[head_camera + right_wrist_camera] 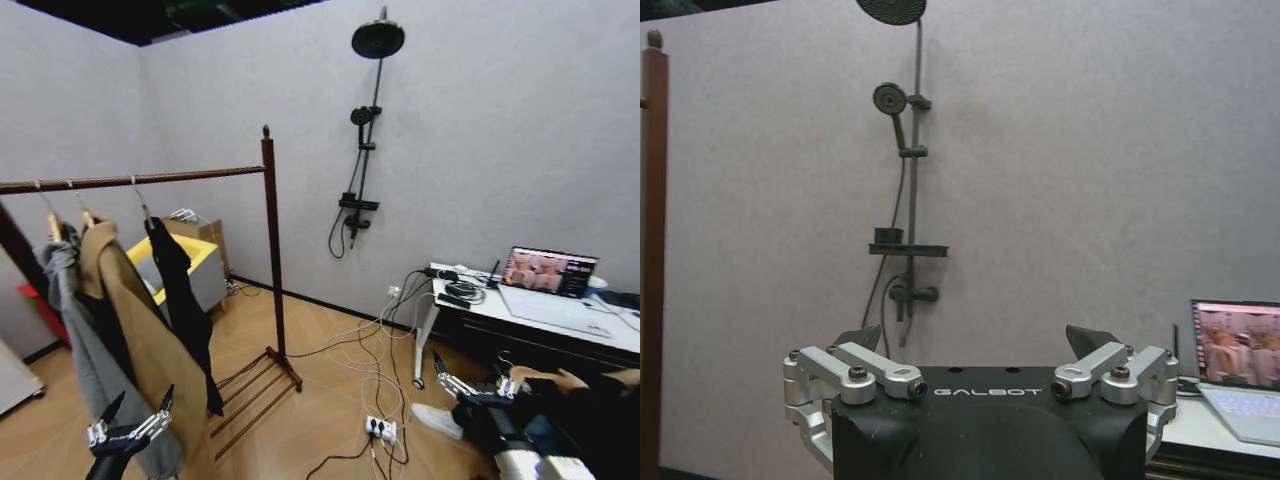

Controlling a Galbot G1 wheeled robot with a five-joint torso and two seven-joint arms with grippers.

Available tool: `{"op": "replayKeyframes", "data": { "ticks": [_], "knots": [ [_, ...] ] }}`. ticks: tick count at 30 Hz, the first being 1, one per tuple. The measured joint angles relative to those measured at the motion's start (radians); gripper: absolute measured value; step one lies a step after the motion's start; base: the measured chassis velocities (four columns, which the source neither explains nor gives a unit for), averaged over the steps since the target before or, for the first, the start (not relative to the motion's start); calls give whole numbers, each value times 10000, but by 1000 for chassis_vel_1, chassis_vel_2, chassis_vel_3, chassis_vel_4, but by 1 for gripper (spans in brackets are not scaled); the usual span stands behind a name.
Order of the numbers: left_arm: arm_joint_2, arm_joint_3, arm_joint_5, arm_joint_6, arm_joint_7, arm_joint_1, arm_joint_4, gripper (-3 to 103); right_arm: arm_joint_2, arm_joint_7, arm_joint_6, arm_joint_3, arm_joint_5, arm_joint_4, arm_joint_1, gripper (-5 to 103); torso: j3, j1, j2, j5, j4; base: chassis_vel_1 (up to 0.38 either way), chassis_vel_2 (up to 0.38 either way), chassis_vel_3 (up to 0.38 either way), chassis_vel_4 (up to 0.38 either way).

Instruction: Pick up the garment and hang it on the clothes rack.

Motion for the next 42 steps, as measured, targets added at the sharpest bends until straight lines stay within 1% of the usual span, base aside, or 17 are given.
{"op": "replayKeyframes", "data": {
  "ticks": [9,15,18,25,28,34,39,42],
  "knots": [
    [0,0,0,0,0,0,0,100,0,0,0,0,0,0,0,100,0,0,0,1,-4,-127,-134,-134,-125],
    [0,0,0,0,0,0,0,100,0,0,0,0,0,0,0,100,0,0,0,1,0,-122,-115,-116,-118],
    [0,0,0,0,0,0,0,100,0,0,0,0,0,0,0,100,-1,-1,1,0,-3,-122,-128,-133,-146],
    [0,0,0,0,0,0,0,100,0,0,-1,0,0,-1,0,100,-1,-1,0,2,-3,-137,-139,-127,-121],
    [0,0,0,0,0,0,0,100,0,0,0,0,0,-1,0,100,0,0,0,-1,1,-123,-115,-123,-118],
    [0,0,0,0,1,-1,0,100,0,0,-1,1,0,-1,0,100,-1,0,1,0,-6,-91,-95,-97,-97],
    [0,0,0,0,1,-1,0,100,0,0,-1,0,0,0,1,100,0,0,-1,0,5,-7,-9,-12,-12],
    [0,0,0,0,0,-1,0,100,0,0,-1,0,0,0,1,100,0,1,0,0,1,0,0,0,0]
  ]
}}
